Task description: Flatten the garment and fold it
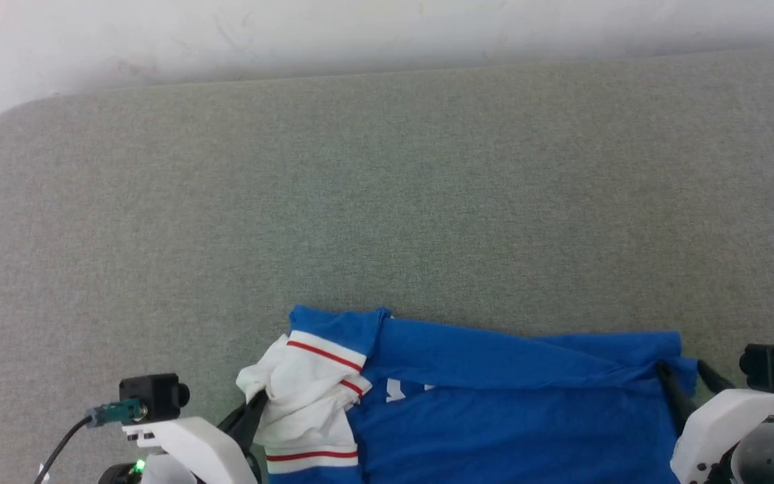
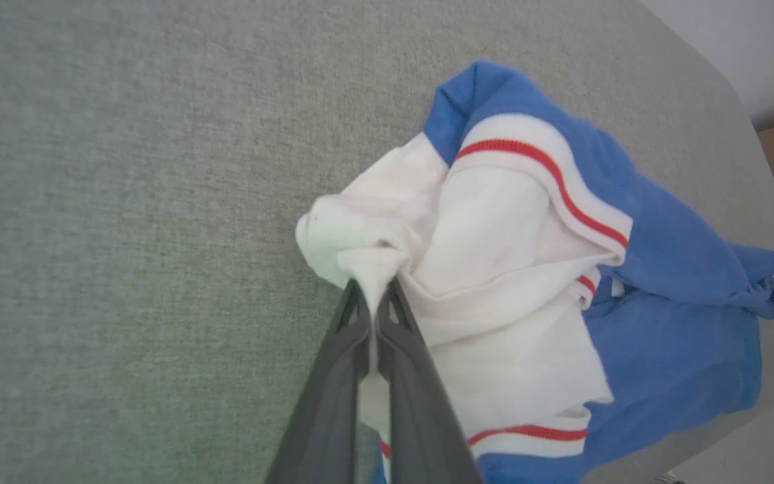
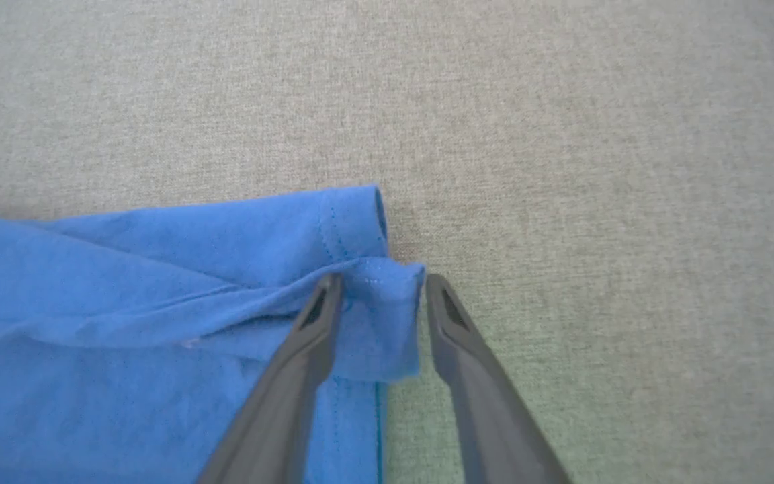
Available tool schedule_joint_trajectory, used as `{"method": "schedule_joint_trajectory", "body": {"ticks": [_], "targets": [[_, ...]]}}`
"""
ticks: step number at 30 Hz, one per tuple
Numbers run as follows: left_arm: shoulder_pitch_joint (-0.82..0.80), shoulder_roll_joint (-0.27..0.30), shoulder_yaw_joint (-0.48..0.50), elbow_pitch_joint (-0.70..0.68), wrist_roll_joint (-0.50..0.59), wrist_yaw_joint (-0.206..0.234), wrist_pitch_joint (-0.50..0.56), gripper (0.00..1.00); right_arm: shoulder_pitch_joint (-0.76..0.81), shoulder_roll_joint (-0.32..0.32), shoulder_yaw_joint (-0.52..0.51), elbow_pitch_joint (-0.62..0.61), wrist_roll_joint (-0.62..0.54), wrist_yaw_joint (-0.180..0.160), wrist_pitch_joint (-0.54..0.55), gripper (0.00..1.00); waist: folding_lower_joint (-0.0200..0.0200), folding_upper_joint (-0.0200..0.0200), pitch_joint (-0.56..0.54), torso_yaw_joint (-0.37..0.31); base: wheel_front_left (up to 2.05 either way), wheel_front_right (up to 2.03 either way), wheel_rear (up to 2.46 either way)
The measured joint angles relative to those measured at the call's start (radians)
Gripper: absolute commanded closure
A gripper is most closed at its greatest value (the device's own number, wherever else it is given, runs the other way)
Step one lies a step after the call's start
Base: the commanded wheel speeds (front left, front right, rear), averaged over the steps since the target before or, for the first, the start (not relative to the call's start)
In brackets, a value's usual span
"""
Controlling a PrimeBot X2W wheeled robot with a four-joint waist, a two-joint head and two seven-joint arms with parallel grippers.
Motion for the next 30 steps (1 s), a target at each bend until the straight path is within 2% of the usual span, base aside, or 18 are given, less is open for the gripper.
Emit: {"method": "schedule_joint_trajectory", "body": {"ticks": [5, 10, 16, 24, 30], "targets": [[-0.003, -0.026, 0.027, -0.034, 0.011, 0.011, -0.076, 0.00, -0.001, 0.010, -0.010, -0.045, 0.054, 0.000, -0.004, 0.00, 0.0000, 0.0000, -0.009, 0.005, 0.00, 0.00, 0.00], [0.001, -0.053, 0.086, -0.113, 0.054, 0.041, -0.213, 0.00, 0.042, 0.032, -0.075, -0.155, 0.095, 0.000, 0.013, 0.00, 0.0000, 0.0000, -0.020, 0.011, 0.00, 0.00, 0.00], [0.013, -0.044, 0.139, -0.172, 0.218, 0.084, -0.425, 0.00, 0.097, 0.054, -0.112, -0.176, 0.080, 0.000, 0.056, 0.00, 0.0000, 0.0000, -0.024, 0.013, 0.00, 0.00, 0.00], [0.055, -0.052, 0.171, -0.186, 0.418, 0.137, -0.471, 0.00, 0.103, 0.067, -0.101, -0.095, 0.081, 0.000, 0.082, 0.00, 0.0000, 0.0000, -0.026, 0.026, 0.00, 0.00, 0.00], [0.083, -0.056, 0.170, -0.163, 0.470, 0.140, -0.471, 0.00, 0.094, 0.068, -0.089, -0.021, 0.078, 0.000, 0.075, 0.00, 0.0000, 0.0000, -0.029, 0.041, 0.00, 0.00, 0.00]]}}
